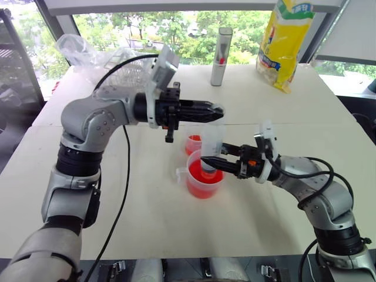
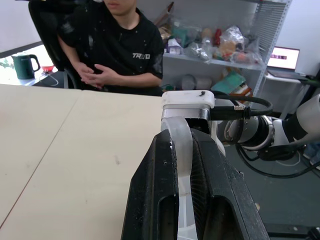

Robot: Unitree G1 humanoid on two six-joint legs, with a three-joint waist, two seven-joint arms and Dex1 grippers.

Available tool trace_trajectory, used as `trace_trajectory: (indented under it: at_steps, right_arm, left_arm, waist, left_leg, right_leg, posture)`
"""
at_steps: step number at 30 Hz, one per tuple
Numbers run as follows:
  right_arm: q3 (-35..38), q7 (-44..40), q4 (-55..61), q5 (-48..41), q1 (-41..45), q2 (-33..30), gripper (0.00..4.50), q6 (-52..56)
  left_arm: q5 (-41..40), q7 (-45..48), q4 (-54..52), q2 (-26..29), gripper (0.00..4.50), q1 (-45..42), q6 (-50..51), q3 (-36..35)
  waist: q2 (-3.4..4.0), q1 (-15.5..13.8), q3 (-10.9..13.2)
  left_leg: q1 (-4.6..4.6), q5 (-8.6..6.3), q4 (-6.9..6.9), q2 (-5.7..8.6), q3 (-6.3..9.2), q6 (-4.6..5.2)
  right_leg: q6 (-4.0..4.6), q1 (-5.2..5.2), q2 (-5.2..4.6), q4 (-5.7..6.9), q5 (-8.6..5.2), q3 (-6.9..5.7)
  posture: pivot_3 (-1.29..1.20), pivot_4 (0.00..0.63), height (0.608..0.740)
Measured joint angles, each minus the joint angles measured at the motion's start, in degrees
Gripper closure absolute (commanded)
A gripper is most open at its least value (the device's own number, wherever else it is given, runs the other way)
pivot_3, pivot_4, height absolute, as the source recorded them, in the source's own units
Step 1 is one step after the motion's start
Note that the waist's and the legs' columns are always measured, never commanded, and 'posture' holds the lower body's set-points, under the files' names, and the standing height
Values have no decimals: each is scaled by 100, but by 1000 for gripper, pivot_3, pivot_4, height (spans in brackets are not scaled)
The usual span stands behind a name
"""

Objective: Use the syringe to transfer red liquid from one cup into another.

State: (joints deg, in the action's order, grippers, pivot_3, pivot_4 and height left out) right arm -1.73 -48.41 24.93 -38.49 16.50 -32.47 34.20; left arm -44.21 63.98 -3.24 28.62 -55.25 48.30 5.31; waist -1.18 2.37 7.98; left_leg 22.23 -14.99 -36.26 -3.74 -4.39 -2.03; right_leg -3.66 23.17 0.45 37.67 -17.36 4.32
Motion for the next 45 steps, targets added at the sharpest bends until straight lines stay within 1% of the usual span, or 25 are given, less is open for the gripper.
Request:
trace_trajectory:
  at_steps: [15, 17, 18, 22, 25, 36, 40, 45]
  right_arm:
    - [0, 0, 0, -1, 18, -1, 3121, 36]
    - [-7, -5, 0, -10, 53, -1, 3121, 49]
    - [-19, -29, 0, -25, 55, -2, 3121, 75]
    - [-212, -169, 10, -57, 49, -10, 3121, 198]
    - [-221, -209, 61, -57, 165, -15, 3121, 198]
    - [-160, -72, 149, -45, 399, -17, 3121, 176]
    - [-139, -39, 148, 9, 399, -18, 3121, 131]
    - [-124, -62, 153, 8, 397, -20, 3121, 25]
  left_arm:
    - [3, 2, 3, 14, 4480, 0, -15, 0]
    - [11, 6, -25, 56, 3630, 2, -18, 0]
    - [28, -1, -30, 81, 3312, 1, -45, -11]
    - [35, -73, -30, 176, 1404, 1, -121, -241]
    - [109, -110, -30, 241, 10, 15, -192, -284]
    - [32, -233, -41, 399, 10, 79, -203, -481]
    - [-163, -352, -48, 548, 10, 97, 4, -726]
    - [-391, -739, -13, 713, 10, 124, 269, -1279]
  waist:
    - [0, 1, 0]
    - [0, 4, 0]
    - [0, 4, 0]
    - [0, 1, 0]
    - [0, -4, 0]
    - [-1, -2, -1]
    - [-1, 10, -1]
    - [-1, 2, -1]
  left_leg:
    - [0, 0, 0, 0, 0, 0]
    - [0, 0, 0, 0, 0, 0]
    - [-1, 0, 0, 0, 0, 0]
    - [-1, 0, 0, 0, 0, 0]
    - [-1, 0, -2, 0, -1, 0]
    - [-2, 0, -2, -1, 0, 0]
    - [-3, 0, -2, -1, 0, 0]
    - [-6, 0, -2, -2, 0, 0]
  right_leg:
    - [0, 0, 0, 0, 0, 0]
    - [0, 0, 0, 1, 0, 0]
    - [0, 0, 0, 1, 0, 0]
    - [0, 0, 0, 2, 0, 0]
    - [0, 0, 0, 2, 0, -1]
    - [0, 0, -1, 4, 0, 0]
    - [0, 0, -1, 6, 0, 0]
    - [0, 0, -1, 13, 0, 0]
  posture:
    - [0, 150, 740]
    - [0, 150, 740]
    - [0, 150, 740]
    - [0, 150, 740]
    - [0, 150, 740]
    - [0, 150, 740]
    - [0, 150, 740]
    - [0, 150, 740]
